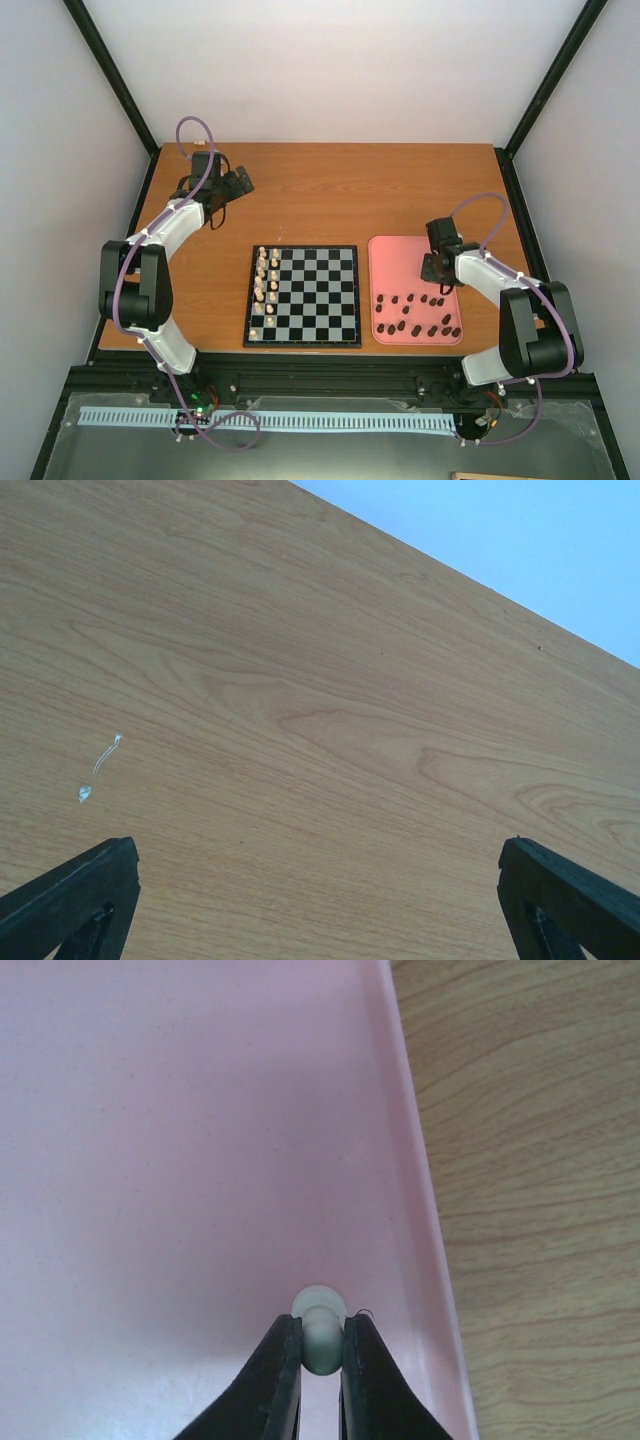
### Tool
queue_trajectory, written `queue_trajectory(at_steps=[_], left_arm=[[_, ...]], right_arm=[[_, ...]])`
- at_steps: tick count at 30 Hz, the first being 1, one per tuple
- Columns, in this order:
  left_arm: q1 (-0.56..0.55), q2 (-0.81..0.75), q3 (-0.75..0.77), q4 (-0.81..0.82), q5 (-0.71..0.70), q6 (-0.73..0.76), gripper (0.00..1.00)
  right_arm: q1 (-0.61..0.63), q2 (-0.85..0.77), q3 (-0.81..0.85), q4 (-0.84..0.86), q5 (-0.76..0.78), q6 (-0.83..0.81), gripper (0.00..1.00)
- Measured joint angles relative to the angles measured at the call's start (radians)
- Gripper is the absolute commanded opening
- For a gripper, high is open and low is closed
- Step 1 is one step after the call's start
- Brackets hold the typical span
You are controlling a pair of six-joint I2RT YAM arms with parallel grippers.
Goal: Set up the chess pieces on the board
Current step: Pick up the chess piece from the storage box, then place the chess piece on the chessboard.
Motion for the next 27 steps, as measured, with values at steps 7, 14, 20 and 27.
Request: queue_trajectory(at_steps=[7,14,20,27], left_arm=[[0.0,0.0,0.0,0.0,-0.001,0.0,1.0],[0.0,0.0,0.002,-0.001,-0.006,0.0,1.0],[0.0,0.0,0.002,-0.002,-0.012,0.0,1.0],[-0.002,0.0,0.005,-0.002,-0.012,0.001,1.0]], right_arm=[[0.033,-0.055,0.011,-0.019,-0.038,-0.009,0.03],[0.422,-0.088,0.257,-0.09,-0.056,0.01,0.03],[0.795,0.114,0.48,-0.095,-0.066,0.031,0.03],[1.017,0.355,0.62,-0.175,-0.094,0.029,0.03]])
